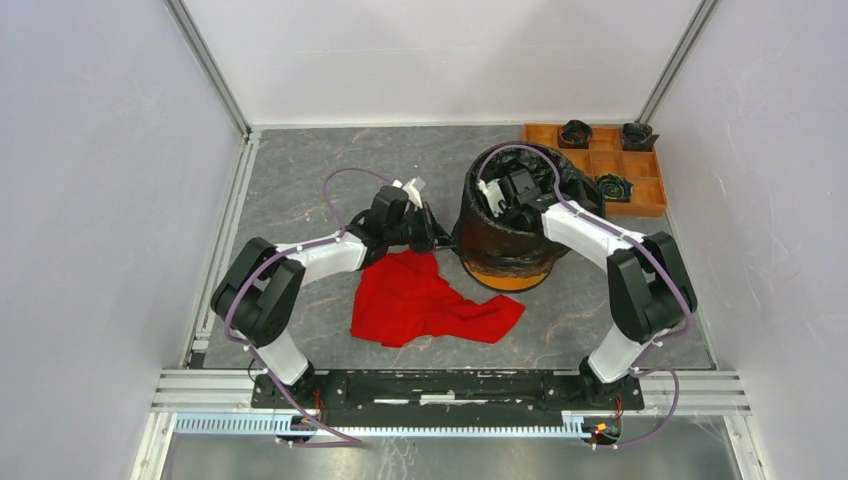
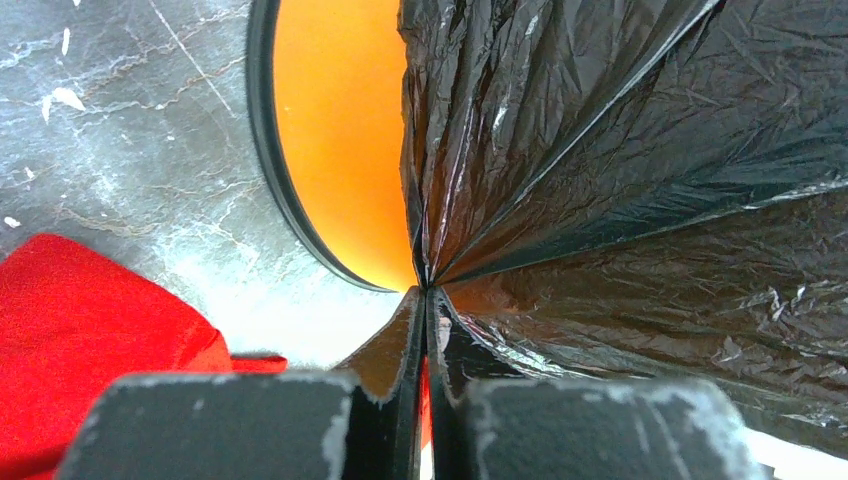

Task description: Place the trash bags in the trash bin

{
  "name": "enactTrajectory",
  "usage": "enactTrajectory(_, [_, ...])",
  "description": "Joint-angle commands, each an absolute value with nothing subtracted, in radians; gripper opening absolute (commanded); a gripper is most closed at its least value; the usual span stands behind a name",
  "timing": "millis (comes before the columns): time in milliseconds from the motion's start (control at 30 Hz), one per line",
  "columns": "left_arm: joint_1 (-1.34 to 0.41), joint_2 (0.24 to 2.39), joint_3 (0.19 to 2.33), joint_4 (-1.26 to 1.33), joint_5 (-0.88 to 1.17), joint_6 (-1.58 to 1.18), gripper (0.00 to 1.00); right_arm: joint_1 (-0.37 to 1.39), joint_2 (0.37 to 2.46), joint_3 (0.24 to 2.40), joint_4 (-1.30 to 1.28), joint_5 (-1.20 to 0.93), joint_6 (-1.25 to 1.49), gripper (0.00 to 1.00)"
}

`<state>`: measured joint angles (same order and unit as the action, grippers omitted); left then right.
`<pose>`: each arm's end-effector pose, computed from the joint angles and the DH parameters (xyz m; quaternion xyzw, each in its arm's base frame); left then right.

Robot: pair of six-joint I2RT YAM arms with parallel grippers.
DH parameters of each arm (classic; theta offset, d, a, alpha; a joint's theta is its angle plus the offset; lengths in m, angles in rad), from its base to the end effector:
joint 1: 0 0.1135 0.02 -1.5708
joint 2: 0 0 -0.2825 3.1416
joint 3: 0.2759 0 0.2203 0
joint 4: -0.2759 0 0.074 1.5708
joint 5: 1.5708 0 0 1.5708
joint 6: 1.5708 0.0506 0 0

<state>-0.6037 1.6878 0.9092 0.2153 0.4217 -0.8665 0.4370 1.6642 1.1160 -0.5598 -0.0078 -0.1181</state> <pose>0.2744 -0.2144 0.2238 -0.0120 0.8622 -0.4525 0.2272 0.2845 0.1333 0.2240 -0.2675 0.9358 0.0402 0.2258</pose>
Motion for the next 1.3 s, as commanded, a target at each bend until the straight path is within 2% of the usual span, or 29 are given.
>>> enactTrajectory(0, [-0.608, 1.609, 0.907, 0.212, 0.41, -0.812, 0.08, 0.438, 1.725, 1.129, -0.534, -0.024, -0.105, 0.0])
enactTrajectory(233, [-0.608, 1.576, 0.914, 0.178, 0.396, -0.795, 0.11, 0.439, 1.784, 1.135, -0.544, -0.018, -0.105, 0.0])
enactTrajectory(400, [-0.607, 1.572, 0.914, 0.17, 0.39, -0.792, 0.17, 0.439, 1.754, 1.153, -0.564, -0.049, -0.089, 0.01])
enactTrajectory(500, [-0.608, 1.572, 0.917, 0.167, 0.388, -0.79, 0.2, 0.441, 1.684, 1.189, -0.592, -0.057, -0.07, 0.06])
enactTrajectory(600, [-0.607, 1.57, 0.921, 0.166, 0.392, -0.79, 0.21, 0.442, 1.614, 1.194, -0.614, -0.069, -0.057, 0.22])
enactTrajectory(667, [-0.607, 1.565, 0.92, 0.167, 0.389, -0.791, 0.22, 0.441, 1.575, 1.19, -0.631, -0.064, -0.046, 0.27])
enactTrajectory(967, [-0.608, 1.563, 0.912, 0.163, 0.383, -0.787, 0.22, 0.44, 1.461, 1.191, -0.636, -0.024, -0.025, 0.4])
enactTrajectory(1267, [-0.607, 1.561, 0.909, 0.163, 0.385, -0.79, 0.21, 0.439, 1.4, 1.278, -0.641, -0.011, -0.002, 0.45])
